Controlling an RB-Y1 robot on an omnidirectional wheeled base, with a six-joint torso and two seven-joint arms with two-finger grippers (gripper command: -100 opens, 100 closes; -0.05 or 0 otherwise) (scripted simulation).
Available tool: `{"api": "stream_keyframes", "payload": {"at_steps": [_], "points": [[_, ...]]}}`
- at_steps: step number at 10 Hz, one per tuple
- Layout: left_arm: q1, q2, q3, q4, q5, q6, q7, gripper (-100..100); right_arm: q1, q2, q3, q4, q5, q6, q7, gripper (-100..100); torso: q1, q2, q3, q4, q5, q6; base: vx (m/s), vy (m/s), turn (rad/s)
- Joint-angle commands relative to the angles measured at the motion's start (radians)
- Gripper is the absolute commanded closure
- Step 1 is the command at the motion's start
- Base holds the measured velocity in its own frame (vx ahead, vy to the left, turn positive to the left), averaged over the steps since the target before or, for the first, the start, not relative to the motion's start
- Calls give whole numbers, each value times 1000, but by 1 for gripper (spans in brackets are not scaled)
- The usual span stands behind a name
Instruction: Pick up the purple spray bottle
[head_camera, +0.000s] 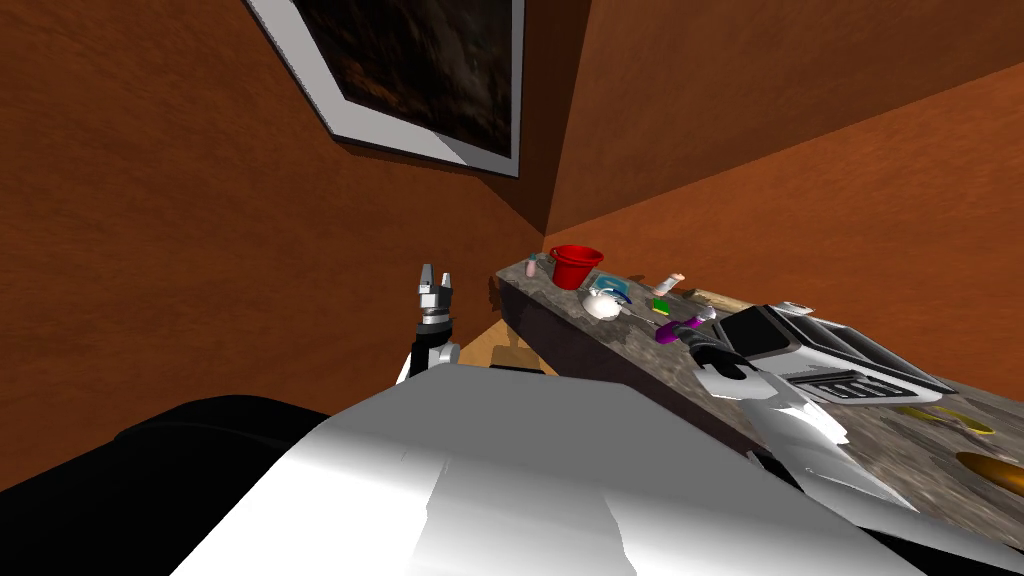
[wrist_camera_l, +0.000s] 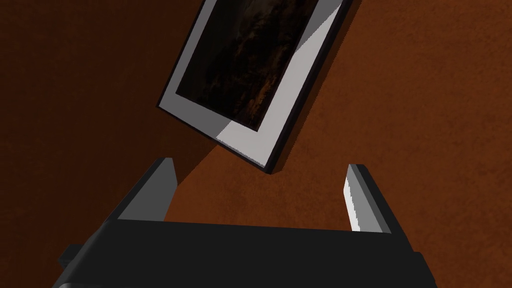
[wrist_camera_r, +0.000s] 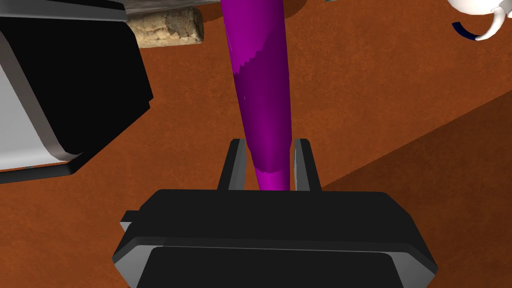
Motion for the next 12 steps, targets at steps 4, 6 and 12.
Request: {"api": "stream_keyframes", "payload": {"at_steps": [4, 6, 12], "points": [[0, 0, 0, 0, 0, 0, 0, 0, 127, 71, -61, -144, 16, 49, -8, 100, -3, 0, -1, -2, -5, 0, 33, -22, 14], [0, 0, 0, 0, 0, 0, 0, 0, 181, 71, -61, -213, 16, 49, -8, 100, -7, -3, -4, -4, -8, 1, 43, -29, 15], [0, 0, 0, 0, 0, 0, 0, 0, 333, 152, -141, -410, 35, 120, -26, 100, -8, -2, -3, -4, -10, 1, 31, -26, 17]]}}
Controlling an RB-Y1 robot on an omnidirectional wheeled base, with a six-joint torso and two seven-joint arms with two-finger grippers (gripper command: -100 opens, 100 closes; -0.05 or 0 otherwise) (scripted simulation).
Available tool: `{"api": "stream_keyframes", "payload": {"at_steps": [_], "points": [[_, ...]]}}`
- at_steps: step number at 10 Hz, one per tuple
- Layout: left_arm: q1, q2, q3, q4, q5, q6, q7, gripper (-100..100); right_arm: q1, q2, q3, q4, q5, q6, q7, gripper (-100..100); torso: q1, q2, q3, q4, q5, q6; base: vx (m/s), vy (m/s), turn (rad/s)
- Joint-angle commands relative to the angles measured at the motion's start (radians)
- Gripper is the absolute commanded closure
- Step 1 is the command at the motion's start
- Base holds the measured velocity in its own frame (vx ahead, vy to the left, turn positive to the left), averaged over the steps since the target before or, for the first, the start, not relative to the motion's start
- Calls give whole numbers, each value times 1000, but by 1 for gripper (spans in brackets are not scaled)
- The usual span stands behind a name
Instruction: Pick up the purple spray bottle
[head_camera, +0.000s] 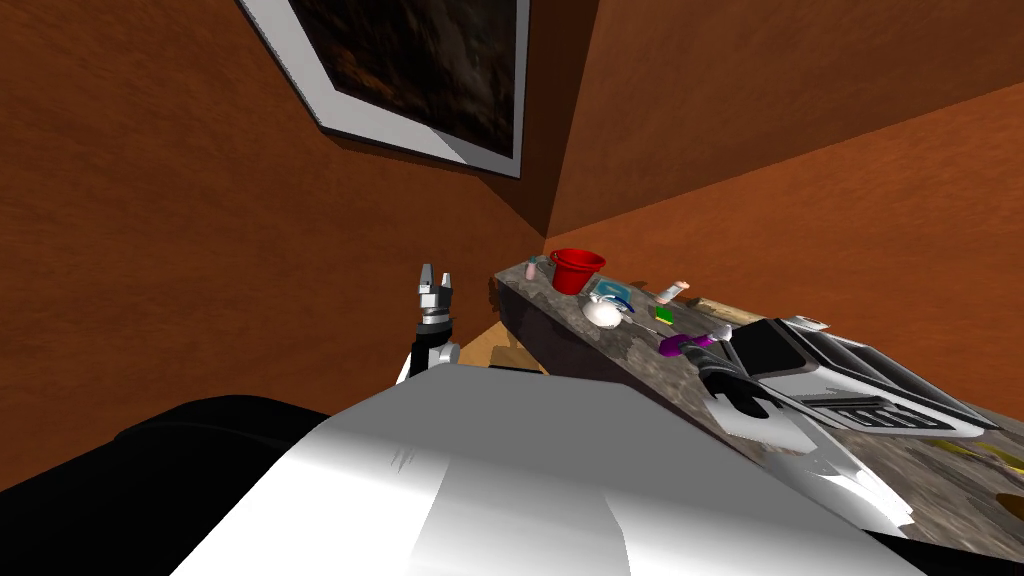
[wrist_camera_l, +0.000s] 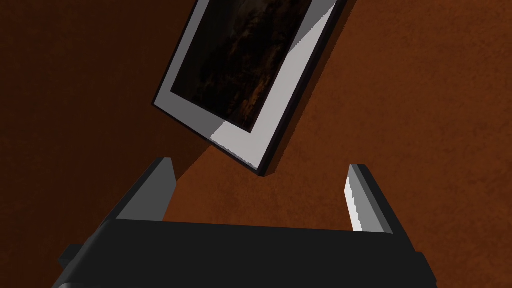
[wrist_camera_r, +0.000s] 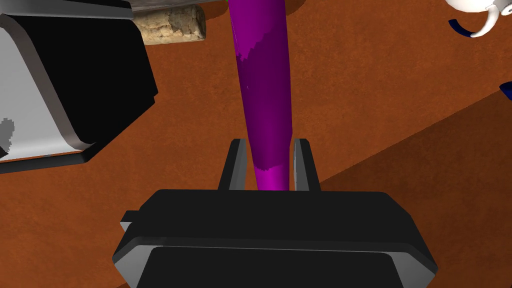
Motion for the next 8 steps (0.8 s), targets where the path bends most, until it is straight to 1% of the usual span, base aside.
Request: {"api": "stream_keyframes", "payload": {"at_steps": [1, 2, 3, 4, 5, 7, 8], "points": [[0, 0, 0, 0, 0, 0, 0, 0, 50, 13, -16, -50, 2, 24, -8, 100, 0, 0, 0, 0, 0, 0, 55, -44, 17], [0, 0, 0, 0, 0, 0, 0, 0, 76, 13, -16, -76, 2, 24, -8, 100, -1, -1, -1, 0, 0, 0, 38, -22, -13], [0, 0, 0, 0, 0, 0, 0, 0, 76, 13, -16, -106, 2, 24, -8, 100, -1, -1, 0, 0, 0, 0, 12, -4, -15], [0, 0, 0, 0, 0, 0, 0, 0, 76, 13, -16, -115, 2, 24, -8, 100, 1, 0, 0, 0, 1, -1, 0, 0, 0], [0, 0, 0, 0, 0, 0, 0, 0, 123, 53, -55, -149, 11, 59, -16, 100, 2, 1, 0, 0, 1, -2, 48, -36, 62], [0, 0, 0, 0, 0, 0, 0, 0, 177, 53, -55, -202, 11, 59, -16, 100, -2, -1, -1, 0, 0, 0, 44, -38, 0], [0, 0, 0, 0, 0, 0, 0, 0, 177, 53, -55, -228, 11, 59, -16, 100, 0, 0, 0, 0, 0, 0, 7, -2, -15]]}}
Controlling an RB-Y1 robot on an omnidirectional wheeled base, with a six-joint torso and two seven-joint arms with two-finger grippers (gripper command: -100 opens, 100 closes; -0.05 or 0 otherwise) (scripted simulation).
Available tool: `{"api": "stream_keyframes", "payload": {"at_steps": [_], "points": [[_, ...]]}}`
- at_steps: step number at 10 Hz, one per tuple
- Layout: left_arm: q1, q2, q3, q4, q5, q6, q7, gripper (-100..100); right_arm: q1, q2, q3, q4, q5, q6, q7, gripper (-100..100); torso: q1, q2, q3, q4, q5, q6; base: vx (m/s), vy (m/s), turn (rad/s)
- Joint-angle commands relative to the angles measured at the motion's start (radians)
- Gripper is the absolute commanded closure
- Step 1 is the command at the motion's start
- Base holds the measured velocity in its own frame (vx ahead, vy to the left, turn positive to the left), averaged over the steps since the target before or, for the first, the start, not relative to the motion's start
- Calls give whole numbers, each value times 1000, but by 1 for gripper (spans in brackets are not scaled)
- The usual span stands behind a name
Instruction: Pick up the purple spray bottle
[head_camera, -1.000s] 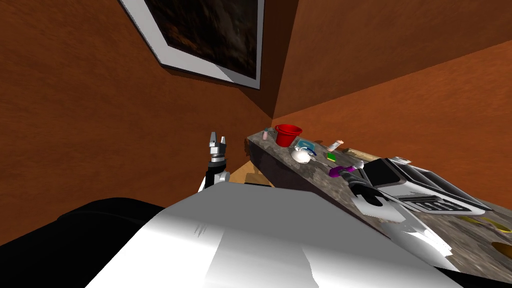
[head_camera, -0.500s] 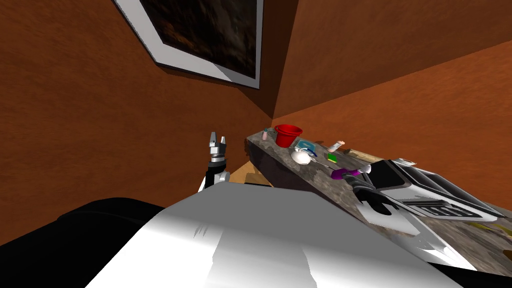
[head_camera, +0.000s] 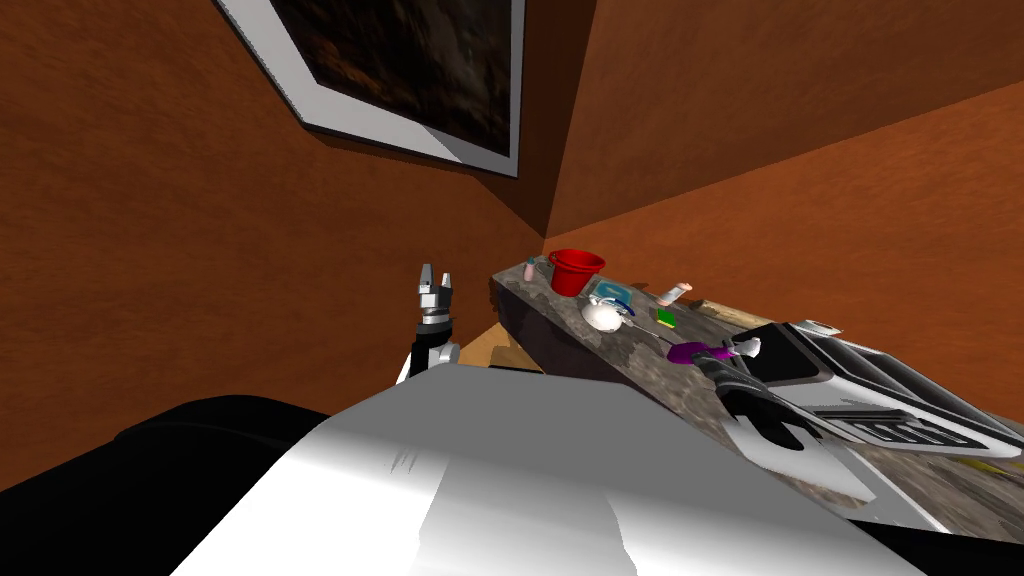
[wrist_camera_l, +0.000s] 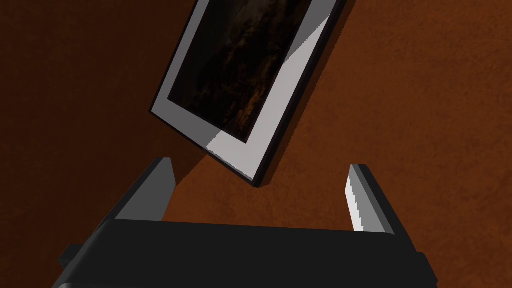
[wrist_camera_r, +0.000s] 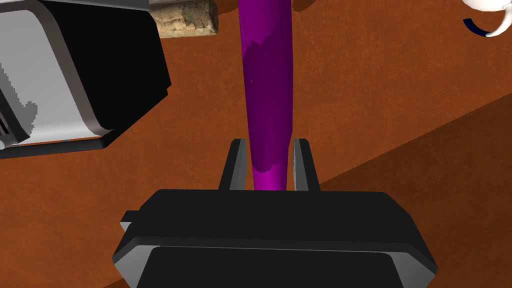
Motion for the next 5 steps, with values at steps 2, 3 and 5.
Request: {"api": "stream_keyframes", "payload": {"at_steps": [2, 3, 5], "points": [[0, 0, 0, 0, 0, 0, 0, 0, 62, 41, -40, -82, 8, 41, -10, 100, 2, 1, 0, 0, 1, -1, 26, -18, 30], [0, 0, 0, 0, 0, 0, 0, 0, 87, 41, -40, -109, 8, 41, -10, 100, -1, -1, 0, 0, 0, 1, 57, -44, 11], [0, 0, 0, 0, 0, 0, 0, 0, 114, 41, -40, -166, 8, 41, -10, 100, -1, 0, 0, 0, 0, 1, 16, -14, -11]]}}
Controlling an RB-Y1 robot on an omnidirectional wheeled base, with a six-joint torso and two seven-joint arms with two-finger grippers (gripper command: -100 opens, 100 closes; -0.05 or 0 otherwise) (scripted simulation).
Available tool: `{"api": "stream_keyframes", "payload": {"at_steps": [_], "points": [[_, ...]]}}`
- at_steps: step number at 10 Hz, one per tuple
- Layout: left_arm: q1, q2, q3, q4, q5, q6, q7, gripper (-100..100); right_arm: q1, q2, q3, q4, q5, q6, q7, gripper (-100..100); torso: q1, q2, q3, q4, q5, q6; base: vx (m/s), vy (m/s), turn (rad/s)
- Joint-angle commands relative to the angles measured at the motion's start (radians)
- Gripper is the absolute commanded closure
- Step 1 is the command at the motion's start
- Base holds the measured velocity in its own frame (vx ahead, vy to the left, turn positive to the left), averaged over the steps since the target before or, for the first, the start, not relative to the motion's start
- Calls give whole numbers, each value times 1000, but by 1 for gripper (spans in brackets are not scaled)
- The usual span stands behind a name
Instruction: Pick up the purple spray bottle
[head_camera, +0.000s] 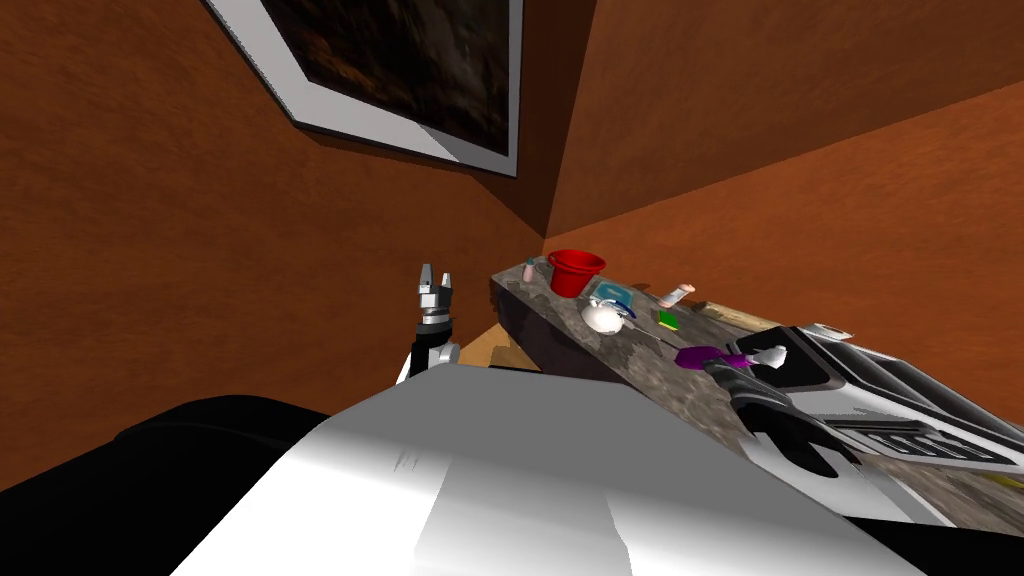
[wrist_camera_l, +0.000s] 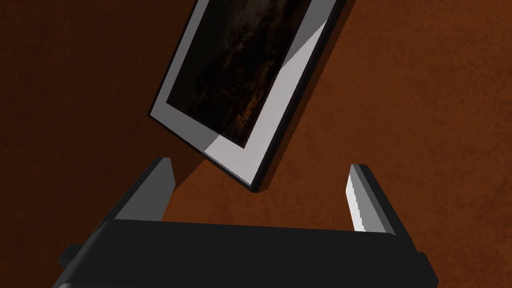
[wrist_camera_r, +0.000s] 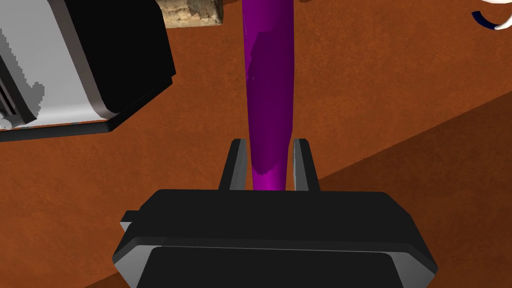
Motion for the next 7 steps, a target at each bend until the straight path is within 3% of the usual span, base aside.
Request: {"api": "stream_keyframes", "payload": {"at_steps": [1, 2, 4, 5, 6, 7], "points": [[0, 0, 0, 0, 0, 0, 0, 0, 7, 1, 0, -41, 0, 3, 1, 100, 0, 0, 0, 0, 0, 0, 0, 0, 0], [0, 0, 0, 0, 0, 0, 0, 0, 50, 41, -39, -72, 9, 39, -8, 100, 1, 0, 0, 0, 0, -1, 43, -27, 59], [0, 0, 0, 0, 0, 0, 0, 0, 108, 41, -39, -140, 9, 39, -8, 100, -2, -2, -1, 0, 0, 1, 50, -35, 3], [0, 0, 0, 0, 0, 0, 0, 0, 108, 41, -39, -172, 9, 39, -8, 100, -1, -1, -1, 0, 0, 1, 6, -11, -18], [0, 0, 0, 0, 0, 0, 0, 0, 110, 39, -41, -157, 6, 41, -12, 100, 1, 0, 0, 0, 1, -1, 0, 0, 0], [0, 0, 0, 0, 0, 0, 0, 0, 110, 39, -40, -161, 6, 42, -11, 0, 1, 0, 0, 0, 0, 0, 0, 0, 0]]}}
